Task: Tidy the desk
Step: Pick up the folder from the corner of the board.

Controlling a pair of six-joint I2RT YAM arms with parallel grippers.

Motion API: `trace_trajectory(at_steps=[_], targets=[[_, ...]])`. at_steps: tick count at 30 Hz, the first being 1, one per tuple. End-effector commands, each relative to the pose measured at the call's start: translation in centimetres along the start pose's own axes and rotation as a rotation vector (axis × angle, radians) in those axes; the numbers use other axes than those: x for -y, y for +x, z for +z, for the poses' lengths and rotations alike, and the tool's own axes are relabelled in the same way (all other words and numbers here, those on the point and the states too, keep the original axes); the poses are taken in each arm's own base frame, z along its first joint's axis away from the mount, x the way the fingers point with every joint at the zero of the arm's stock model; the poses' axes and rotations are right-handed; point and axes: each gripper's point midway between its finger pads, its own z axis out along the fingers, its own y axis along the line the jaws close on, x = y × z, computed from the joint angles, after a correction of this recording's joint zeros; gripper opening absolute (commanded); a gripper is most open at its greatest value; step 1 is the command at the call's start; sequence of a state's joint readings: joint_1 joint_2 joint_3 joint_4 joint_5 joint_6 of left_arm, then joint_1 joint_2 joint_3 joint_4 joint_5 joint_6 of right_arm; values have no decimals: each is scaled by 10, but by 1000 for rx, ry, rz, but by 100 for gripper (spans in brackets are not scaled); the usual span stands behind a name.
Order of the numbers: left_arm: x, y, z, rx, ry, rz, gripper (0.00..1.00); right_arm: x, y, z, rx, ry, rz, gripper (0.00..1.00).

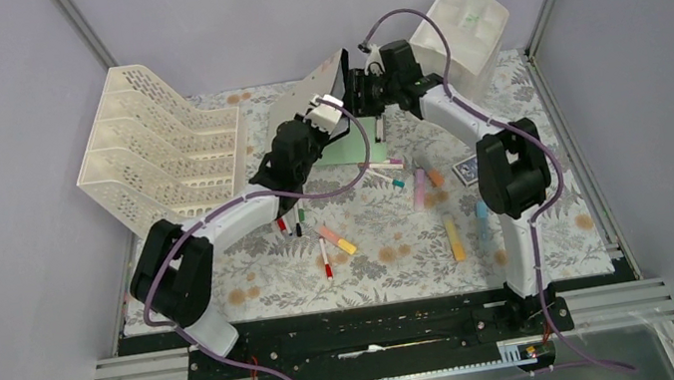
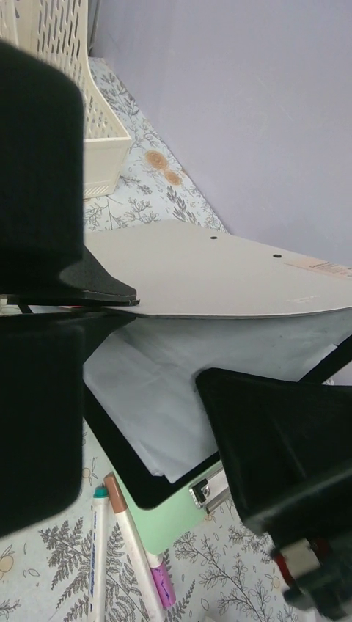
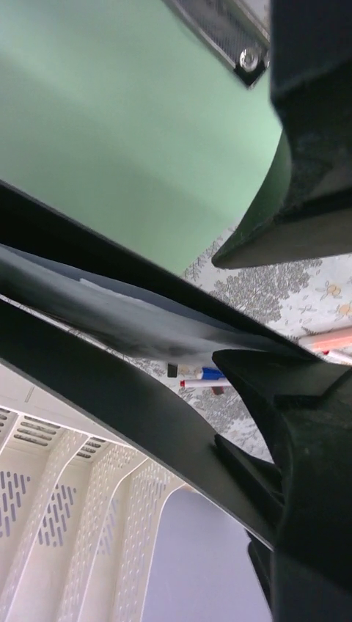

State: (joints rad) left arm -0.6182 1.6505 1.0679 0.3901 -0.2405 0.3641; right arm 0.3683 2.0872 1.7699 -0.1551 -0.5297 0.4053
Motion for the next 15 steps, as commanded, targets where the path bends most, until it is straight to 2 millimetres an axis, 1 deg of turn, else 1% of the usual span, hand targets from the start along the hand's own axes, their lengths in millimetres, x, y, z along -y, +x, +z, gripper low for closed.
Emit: trace_trajectory(at_steps=[1, 3, 5, 7, 8, 9, 11, 13, 15], targets=[[-4, -37, -13, 108, 15, -97, 0, -21, -22, 7, 62, -35, -12, 43], [-3, -39, -15, 108, 22, -105, 0, -23, -24, 9, 70, -42, -4, 29], [-2, -41, -18, 110, 33, -115, 0, -25, -27, 9, 77, -48, 1, 17], [-2, -43, -21, 114, 43, -133, 0, -28, -30, 6, 86, -51, -1, 7], [-2, -46, -24, 119, 45, -145, 2, -30, -31, 4, 92, -55, -1, 3], [-3, -49, -26, 126, 47, -163, 9, -32, -34, 1, 99, -61, -2, 0], [-3, -61, -35, 151, 67, -202, 23, -37, -38, -5, 112, -79, 2, 0], [0, -77, -45, 176, 116, -244, 38, -40, -43, -13, 123, -107, 11, 0], [3, -93, -58, 185, 177, -307, 62, -49, -45, -21, 123, -154, 7, 0]])
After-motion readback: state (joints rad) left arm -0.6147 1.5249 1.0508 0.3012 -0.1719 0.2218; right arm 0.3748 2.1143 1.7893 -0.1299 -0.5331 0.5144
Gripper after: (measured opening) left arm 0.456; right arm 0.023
